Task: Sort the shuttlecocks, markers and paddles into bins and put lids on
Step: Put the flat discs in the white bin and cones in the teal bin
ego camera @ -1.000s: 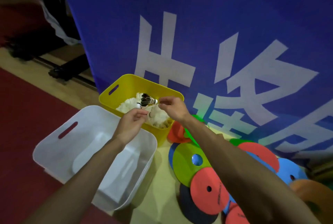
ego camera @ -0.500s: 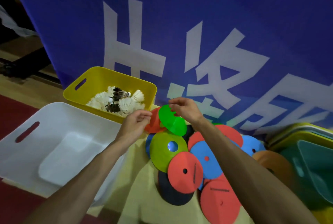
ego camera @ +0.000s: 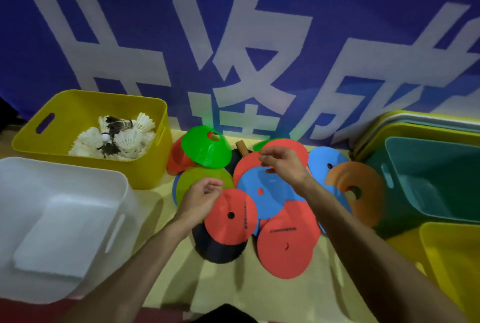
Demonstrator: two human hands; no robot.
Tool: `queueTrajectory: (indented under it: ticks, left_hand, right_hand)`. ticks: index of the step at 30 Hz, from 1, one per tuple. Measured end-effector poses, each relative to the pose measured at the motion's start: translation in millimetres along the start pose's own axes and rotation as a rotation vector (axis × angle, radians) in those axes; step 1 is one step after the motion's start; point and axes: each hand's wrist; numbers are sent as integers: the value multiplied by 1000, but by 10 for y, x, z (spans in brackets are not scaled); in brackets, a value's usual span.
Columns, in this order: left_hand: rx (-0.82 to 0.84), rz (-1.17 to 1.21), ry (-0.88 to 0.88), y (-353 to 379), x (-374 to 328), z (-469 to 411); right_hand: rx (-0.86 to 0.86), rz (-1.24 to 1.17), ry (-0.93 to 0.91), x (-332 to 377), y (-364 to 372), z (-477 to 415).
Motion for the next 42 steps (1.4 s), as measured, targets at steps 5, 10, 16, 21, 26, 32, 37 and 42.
queueTrajectory:
  ticks: [5, 10, 16, 21, 26, 32, 37, 42]
  left_hand:
    - [49, -86, -41, 399, 177, 21]
    - [49, -190, -141, 616, 361, 10]
    - [-8, -327, -274, 739, 696, 210]
    - [-71, -309, -311, 736, 809, 341]
    - [-245, -220, -410, 732, 814, 252]
    - [-339, -230, -487, 726, 843, 170]
    - [-349, -261, -479, 655, 1004, 81]
    - [-372, -90, -396, 659, 915, 148]
  right_hand:
    - [-79, 55, 53, -499, -347, 55]
    - [-84, 231, 101, -937, -436, 122]
    - [-72, 481, 132, -1385, -283, 259]
    - [-115, 596, 133, -1683, -108, 292]
    - [-129, 783, 183, -1724, -59, 329]
    - [-235, 854, 270, -1826, 24, 417]
    - [-282, 863, 290, -1897, 98, 457]
    - [-309, 829, 248, -1875, 131, 435]
Point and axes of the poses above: each hand's wrist, its own z-axis away from the middle knuckle, its own y-axis out of the palm, x = y × z, and after that the axes turned 13 degrees about y, right-handed
